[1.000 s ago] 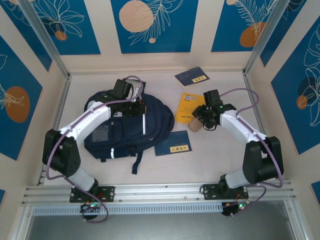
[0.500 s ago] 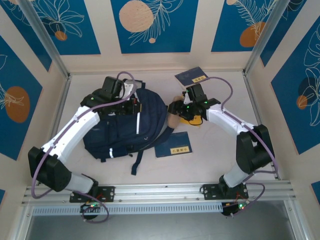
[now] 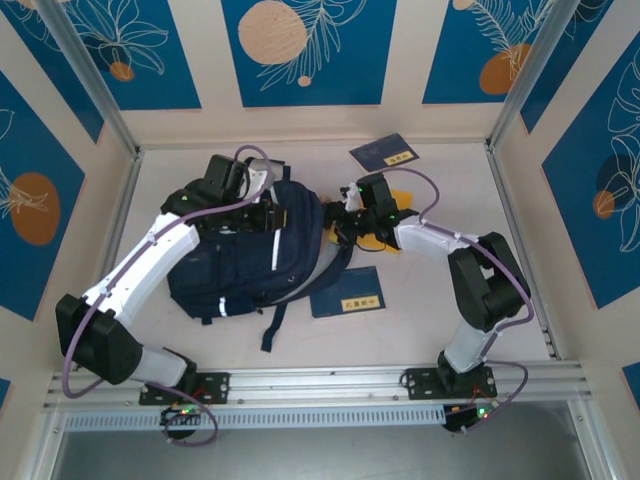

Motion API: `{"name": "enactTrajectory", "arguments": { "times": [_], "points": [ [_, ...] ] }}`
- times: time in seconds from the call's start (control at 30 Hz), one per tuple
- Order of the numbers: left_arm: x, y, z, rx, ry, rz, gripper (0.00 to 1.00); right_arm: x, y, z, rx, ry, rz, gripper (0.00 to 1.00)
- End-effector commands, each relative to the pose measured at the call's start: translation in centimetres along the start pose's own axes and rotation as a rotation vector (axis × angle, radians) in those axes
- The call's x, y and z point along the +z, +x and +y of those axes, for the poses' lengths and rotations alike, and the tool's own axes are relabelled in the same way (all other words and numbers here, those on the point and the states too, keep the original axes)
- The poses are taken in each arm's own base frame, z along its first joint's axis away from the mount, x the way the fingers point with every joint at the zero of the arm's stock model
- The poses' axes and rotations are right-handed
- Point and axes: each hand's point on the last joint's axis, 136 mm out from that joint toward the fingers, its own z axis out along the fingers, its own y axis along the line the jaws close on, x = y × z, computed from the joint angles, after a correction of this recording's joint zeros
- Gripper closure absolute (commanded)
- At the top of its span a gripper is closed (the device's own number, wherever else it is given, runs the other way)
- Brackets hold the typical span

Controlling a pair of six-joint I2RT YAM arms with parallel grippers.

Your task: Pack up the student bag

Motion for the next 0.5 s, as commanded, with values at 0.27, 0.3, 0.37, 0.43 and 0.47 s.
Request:
{"name": "enactTrajectory", "arguments": {
  "times": [0.27,0.3,0.37,0.43,0.47],
  "points": [
    [2.2,0.3,1.2,-0.059,-0.042,0.04,0.39,0.1,3.2,5.4,-0.119,-0.145,0.065,0.84],
    [2.5,0.3,1.4,-0.064,-0.05,0.045,0.38,0.2,3.4,5.6,-0.124,-0.147,0.069,0.85],
    [3.0,0.4,1.7,-0.077,-0.059,0.056,0.37,0.3,3.6,5.9,-0.132,-0.151,0.074,0.85],
    [3.4,0.4,1.9,-0.088,-0.063,0.065,0.37,0.5,3.8,6.1,-0.138,-0.153,0.079,0.85],
    [3.6,0.4,1.8,-0.089,-0.056,0.073,0.4,0.5,3.9,6.1,-0.138,-0.152,0.081,0.85]
  ]
}}
